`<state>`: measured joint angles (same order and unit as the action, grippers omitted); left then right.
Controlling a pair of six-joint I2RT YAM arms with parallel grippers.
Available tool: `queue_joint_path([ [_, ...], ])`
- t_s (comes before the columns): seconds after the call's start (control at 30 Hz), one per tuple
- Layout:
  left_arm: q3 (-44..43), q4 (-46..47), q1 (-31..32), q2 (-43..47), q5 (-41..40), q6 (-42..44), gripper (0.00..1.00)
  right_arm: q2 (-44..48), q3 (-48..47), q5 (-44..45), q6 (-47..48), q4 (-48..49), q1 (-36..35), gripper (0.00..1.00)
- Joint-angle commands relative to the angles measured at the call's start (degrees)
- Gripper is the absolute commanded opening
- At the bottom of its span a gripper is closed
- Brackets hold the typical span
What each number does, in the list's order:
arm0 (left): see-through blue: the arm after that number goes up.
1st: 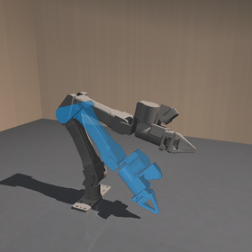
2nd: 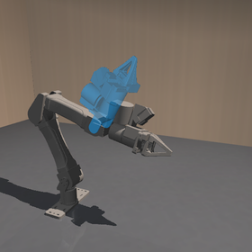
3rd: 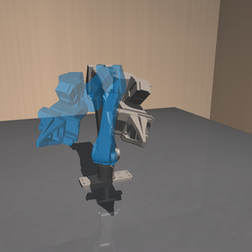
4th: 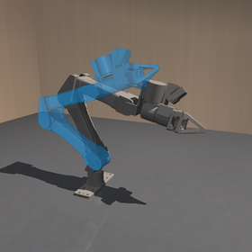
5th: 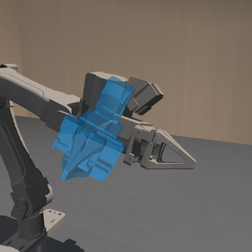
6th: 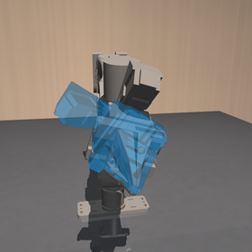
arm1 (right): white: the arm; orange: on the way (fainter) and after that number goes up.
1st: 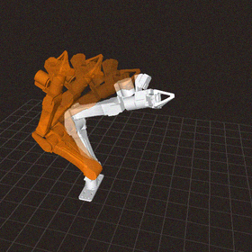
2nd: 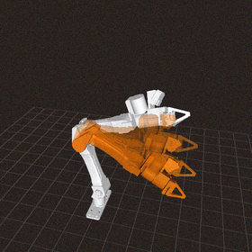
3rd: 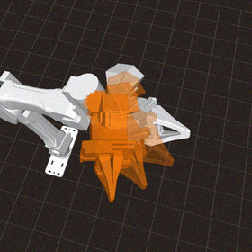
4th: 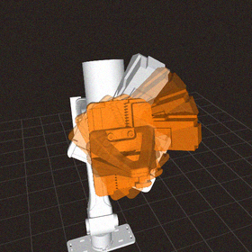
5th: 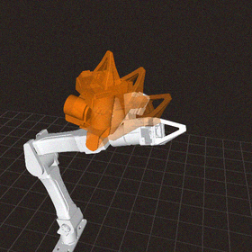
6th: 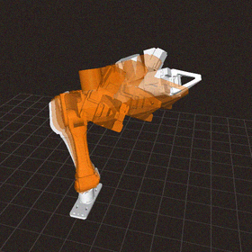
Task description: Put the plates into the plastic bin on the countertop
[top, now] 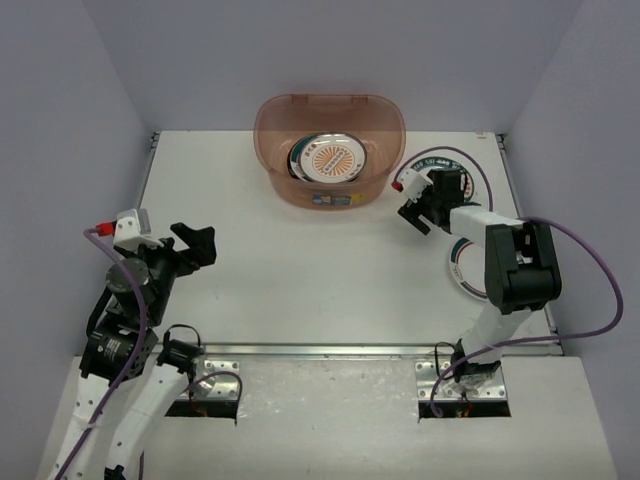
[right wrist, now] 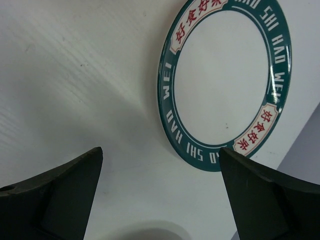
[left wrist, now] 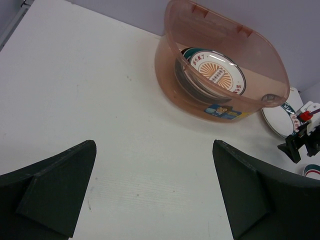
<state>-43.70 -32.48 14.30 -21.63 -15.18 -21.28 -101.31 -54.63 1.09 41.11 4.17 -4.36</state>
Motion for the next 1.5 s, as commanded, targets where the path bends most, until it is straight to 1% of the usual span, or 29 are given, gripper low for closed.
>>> queue_joint_path([
  [0.0, 0.2, 2.6, 0.6, 0.5, 0.2, 0.4, 1.00, -1.0, -1.1, -8.5, 6.5, 1.7, 2.2, 0.99],
  [0.13, 0.1, 2.6, 0.7, 0.6, 0.0, 0.4, 1.00, -5.6, -3.3, -8.5, 8.0, 0.4, 3.3, 0.99],
  [0.23, 0.1, 2.4, 0.9, 1.2, -0.5, 0.2, 1.00, -9.3, -5.0, -8.3, 6.6, -0.8, 4.0, 0.98],
  [0.33, 0.2, 2.4, 1.3, 1.7, -0.6, 0.1, 1.00, -12.5, -5.7, -6.6, 6.9, -1.5, 3.9, 0.94],
  [0.37, 0.1, 2.4, 1.4, 1.7, -0.4, 0.1, 1.00, -13.4, -5.9, -6.1, 6.8, -1.4, 3.9, 0.90],
  [0.5, 0.1, 2.4, 1.5, 1.4, -0.3, 0.2, 1.00, -15.3, -7.1, -3.9, 5.3, -0.5, 3.9, 0.66],
  [0.53, 0.1, 2.4, 1.5, 1.4, -0.2, 0.2, 1.00, -15.6, -7.5, -4.2, 5.0, -0.8, 4.0, 0.55],
  [0.6, 0.1, 2.4, 1.5, 1.3, -0.1, 0.2, 1.00, -15.8, -7.8, -4.3, 4.7, -1.2, 4.0, 0.44],
  [0.63, 0.1, 2.5, 1.5, 1.3, -0.1, 0.2, 1.00, -15.8, -7.9, -4.3, 4.8, -1.3, 4.0, 0.35],
  [0.67, 0.1, 2.5, 1.5, 1.2, 0.0, 0.3, 1.00, -15.8, -7.9, -4.3, 4.9, -1.5, 4.0, 0.30],
  [0.7, 0.1, 2.5, 1.5, 1.2, 0.0, 0.3, 1.00, -15.9, -7.9, -4.4, 4.9, -1.8, 4.6, 0.27],
  [0.73, 0.1, 2.5, 1.5, 1.3, 0.0, 0.3, 1.00, -16.0, -8.1, -4.7, 4.9, -2.4, 5.8, 0.19],
  [0.8, 0.1, 2.4, 1.6, 1.3, 0.1, 0.3, 1.00, -16.4, -8.5, -5.5, 5.0, -3.9, 6.0, 0.03],
  [0.83, 0.1, 2.4, 1.6, 1.3, 0.1, 0.3, 1.00, -16.3, -8.6, -5.6, 4.9, -4.2, 6.1, 0.00],
  [0.93, 0.1, 2.6, 1.6, 1.1, 0.1, 0.4, 1.00, -14.4, -9.0, -5.6, 4.4, -5.5, 6.3, 0.00],
  [1.13, 0.1, 2.5, 1.6, 1.0, -0.1, 0.4, 1.00, -8.2, -12.1, -0.1, -0.6, -4.5, 7.0, 0.00],
  [1.3, 0.1, 2.4, 1.6, 1.4, -0.4, 0.3, 1.00, -0.7, -10.5, 3.4, -2.1, 1.2, 7.0, 0.00],
  [1.47, 0.1, 2.3, 1.6, 1.6, -0.6, 0.2, 1.00, 2.9, -13.1, 8.2, -2.7, -1.3, 6.9, 0.00],
])
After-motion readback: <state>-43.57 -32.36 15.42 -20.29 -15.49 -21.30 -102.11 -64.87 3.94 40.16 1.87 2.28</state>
